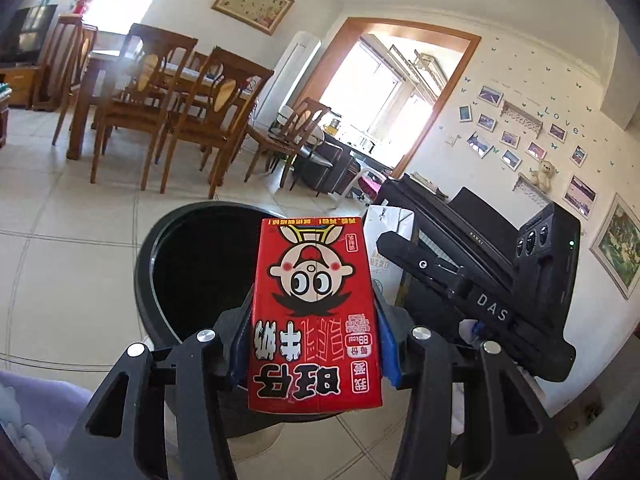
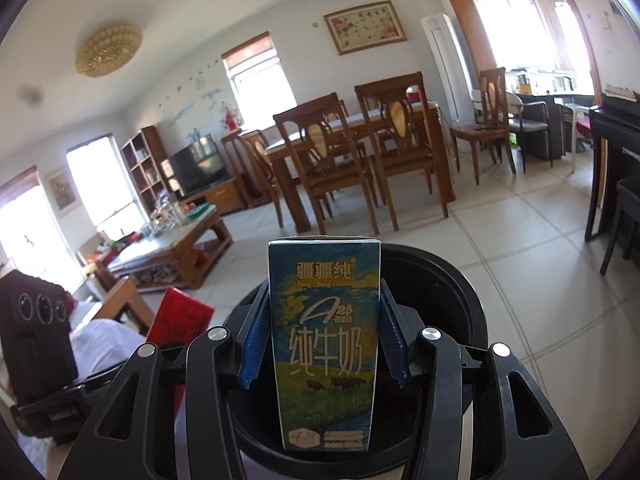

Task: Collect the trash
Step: 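Carry both cartons to the black bin and open both tools to drop them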

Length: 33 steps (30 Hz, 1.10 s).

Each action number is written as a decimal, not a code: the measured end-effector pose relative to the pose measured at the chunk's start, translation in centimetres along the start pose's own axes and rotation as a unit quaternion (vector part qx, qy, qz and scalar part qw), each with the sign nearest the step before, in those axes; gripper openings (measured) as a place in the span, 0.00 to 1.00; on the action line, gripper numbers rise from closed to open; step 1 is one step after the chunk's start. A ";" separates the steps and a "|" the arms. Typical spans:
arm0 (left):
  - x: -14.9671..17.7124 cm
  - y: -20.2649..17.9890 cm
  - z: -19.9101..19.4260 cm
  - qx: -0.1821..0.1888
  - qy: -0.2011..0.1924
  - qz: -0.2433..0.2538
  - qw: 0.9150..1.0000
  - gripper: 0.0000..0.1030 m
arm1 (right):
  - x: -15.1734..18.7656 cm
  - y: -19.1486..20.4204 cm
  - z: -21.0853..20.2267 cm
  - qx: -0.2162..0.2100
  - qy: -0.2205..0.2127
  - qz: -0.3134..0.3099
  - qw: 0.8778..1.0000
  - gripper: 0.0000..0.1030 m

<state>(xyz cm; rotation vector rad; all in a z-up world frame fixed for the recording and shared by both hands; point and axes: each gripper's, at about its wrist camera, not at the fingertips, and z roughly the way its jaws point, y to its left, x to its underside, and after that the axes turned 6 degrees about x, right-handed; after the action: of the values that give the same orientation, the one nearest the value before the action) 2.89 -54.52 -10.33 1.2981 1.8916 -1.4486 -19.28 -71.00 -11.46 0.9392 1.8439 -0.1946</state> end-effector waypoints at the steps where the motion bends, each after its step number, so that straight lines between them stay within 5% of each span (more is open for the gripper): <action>1: 0.2 0.1 0.5 0.000 0.009 0.000 1.000 0.49 | 0.4 -0.1 0.2 0.003 0.003 0.000 1.000 0.48; 13: 1.9 1.0 1.9 -0.037 0.065 0.003 0.997 0.50 | 2.2 1.9 1.7 0.014 0.036 -0.010 0.999 0.49; 16: 2.1 0.3 2.0 -0.048 0.071 0.023 0.996 0.58 | 2.4 2.6 1.7 0.015 0.042 -0.012 0.999 0.49; 21: 2.4 0.2 1.4 -0.053 0.064 0.020 0.996 0.65 | 2.4 3.1 0.9 0.014 0.037 -0.013 0.999 0.49; 25: 2.5 0.3 -0.6 -0.053 0.044 0.003 0.998 0.65 | 1.4 3.6 0.0 0.010 0.023 -0.012 1.000 0.65; 30: 3.5 -0.2 -5.3 -0.067 0.006 -0.004 0.998 0.66 | 1.2 5.5 -1.5 -0.006 0.015 -0.021 1.000 0.71; 33: 4.2 -0.4 -9.6 -0.102 -0.023 -0.013 0.994 0.82 | 1.2 7.9 -2.3 -0.025 0.015 -0.035 0.999 0.74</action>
<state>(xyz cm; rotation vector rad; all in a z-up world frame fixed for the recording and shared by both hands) 2.49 -44.02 -9.85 1.1400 1.9736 -1.2485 -15.79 -63.75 -9.23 0.8468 1.9027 -0.1774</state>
